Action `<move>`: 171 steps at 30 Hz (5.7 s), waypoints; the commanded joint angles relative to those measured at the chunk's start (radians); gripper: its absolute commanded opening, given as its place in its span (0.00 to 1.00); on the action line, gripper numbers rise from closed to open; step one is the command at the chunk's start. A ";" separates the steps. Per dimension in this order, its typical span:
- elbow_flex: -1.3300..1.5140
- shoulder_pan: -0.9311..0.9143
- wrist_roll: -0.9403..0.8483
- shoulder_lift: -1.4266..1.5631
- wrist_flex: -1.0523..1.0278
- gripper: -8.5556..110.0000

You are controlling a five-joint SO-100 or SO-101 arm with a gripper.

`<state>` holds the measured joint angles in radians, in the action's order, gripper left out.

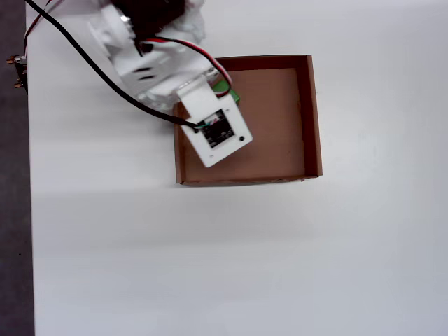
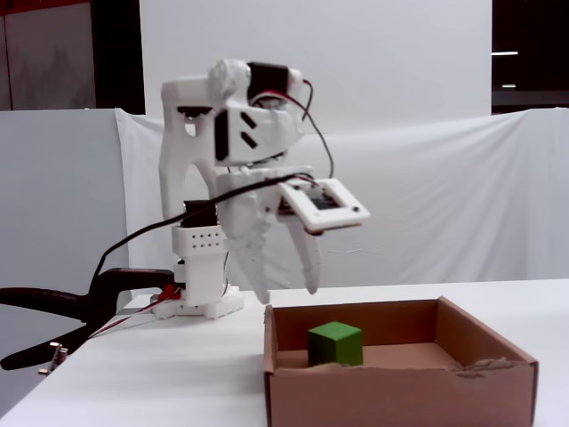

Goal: Grasp a green cube and put it in a box.

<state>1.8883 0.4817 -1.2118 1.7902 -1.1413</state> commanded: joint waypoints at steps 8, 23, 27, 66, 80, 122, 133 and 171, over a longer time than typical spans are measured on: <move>0.511 -0.327 0.084 0.588 -0.028 0.25; 0.974 -0.568 0.155 1.187 -0.075 0.25; 1.055 -0.586 0.225 1.253 -0.026 0.25; 1.085 -0.653 0.308 1.394 -0.083 0.25; 1.085 -0.653 0.308 1.394 -0.083 0.25; 1.085 -0.653 0.308 1.394 -0.083 0.25; 1.085 -0.653 0.308 1.394 -0.083 0.25; 1.085 -0.653 0.308 1.394 -0.083 0.25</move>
<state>2.9775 -0.1641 -0.9081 3.1769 -1.2164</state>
